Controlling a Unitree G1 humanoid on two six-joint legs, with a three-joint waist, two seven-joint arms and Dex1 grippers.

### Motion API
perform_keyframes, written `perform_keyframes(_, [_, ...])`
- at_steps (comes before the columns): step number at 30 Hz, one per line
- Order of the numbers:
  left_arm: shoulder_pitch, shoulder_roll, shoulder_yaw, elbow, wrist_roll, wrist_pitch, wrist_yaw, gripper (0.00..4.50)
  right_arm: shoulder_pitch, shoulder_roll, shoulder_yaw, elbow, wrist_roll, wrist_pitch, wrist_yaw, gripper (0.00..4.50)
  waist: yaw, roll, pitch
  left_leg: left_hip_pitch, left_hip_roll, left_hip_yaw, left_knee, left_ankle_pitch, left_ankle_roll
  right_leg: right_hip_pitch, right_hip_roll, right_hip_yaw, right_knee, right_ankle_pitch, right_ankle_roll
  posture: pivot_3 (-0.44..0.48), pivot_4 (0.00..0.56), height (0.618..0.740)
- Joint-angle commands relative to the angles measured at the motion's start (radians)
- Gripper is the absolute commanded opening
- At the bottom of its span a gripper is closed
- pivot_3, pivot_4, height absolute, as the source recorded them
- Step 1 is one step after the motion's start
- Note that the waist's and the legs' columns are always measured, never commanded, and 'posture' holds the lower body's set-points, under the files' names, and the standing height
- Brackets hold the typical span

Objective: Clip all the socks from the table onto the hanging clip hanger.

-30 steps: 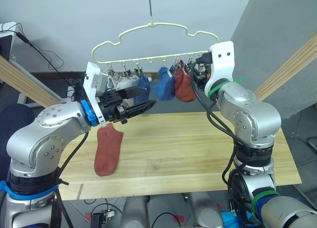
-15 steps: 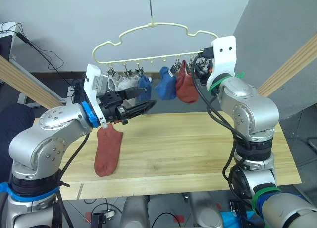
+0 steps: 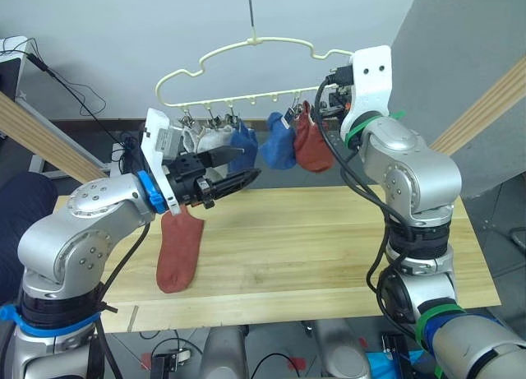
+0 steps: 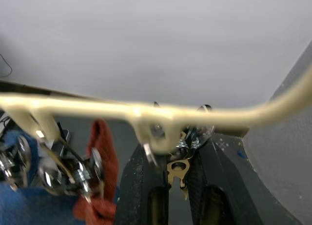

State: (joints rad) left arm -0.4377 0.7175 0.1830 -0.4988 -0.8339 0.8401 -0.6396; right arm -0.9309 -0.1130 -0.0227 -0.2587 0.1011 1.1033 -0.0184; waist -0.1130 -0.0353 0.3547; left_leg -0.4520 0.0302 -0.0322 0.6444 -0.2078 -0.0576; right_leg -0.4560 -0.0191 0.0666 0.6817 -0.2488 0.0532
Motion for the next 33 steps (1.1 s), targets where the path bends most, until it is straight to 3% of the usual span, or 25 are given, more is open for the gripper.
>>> perform_keyframes(1, [0.004,-0.004,0.006,-0.04,0.0,-0.025,0.005,2.97,-0.018,0.0,-0.019,-0.025,0.002,-0.02,0.004,0.14,0.0,0.0,0.0,0.0,0.0,0.0,0.0,0.0,0.0,0.0,0.0,0.0,0.0,0.0,0.0,-0.152,0.35,0.74])
perform_keyframes(8, [0.001,-0.005,0.005,-0.037,0.002,-0.025,0.002,2.97,-0.009,0.005,-0.019,-0.041,0.007,-0.001,0.005,0.14,0.0,0.0,0.0,0.0,0.0,0.0,0.0,0.0,0.0,0.0,0.0,0.0,0.0,0.0,0.0,-0.155,0.348,0.74])
perform_keyframes(9, [0.0,-0.004,0.004,-0.037,0.003,-0.025,0.001,2.97,-0.007,0.008,-0.021,-0.046,0.01,0.007,0.006,0.87,0.0,0.0,0.0,0.0,0.0,0.0,0.0,0.0,0.0,0.0,0.0,0.0,0.0,0.0,0.0,-0.155,0.348,0.74])
perform_keyframes(15, [0.001,-0.002,0.007,-0.039,0.004,-0.023,0.0,2.97,-0.002,0.013,-0.017,-0.054,0.008,0.018,0.006,2.81,0.0,0.0,0.0,0.0,0.0,0.0,0.0,0.0,0.0,0.0,0.0,0.0,0.0,0.0,0.0,-0.151,0.347,0.74])
perform_keyframes(33, [0.004,-0.008,0.003,-0.049,0.002,-0.024,0.015,2.97,-0.024,0.014,-0.021,-0.028,0.002,-0.002,0.004,2.81,0.0,0.0,0.0,0.0,0.0,0.0,0.0,0.0,0.0,0.0,0.0,0.0,0.0,0.0,0.0,-0.147,0.339,0.74])
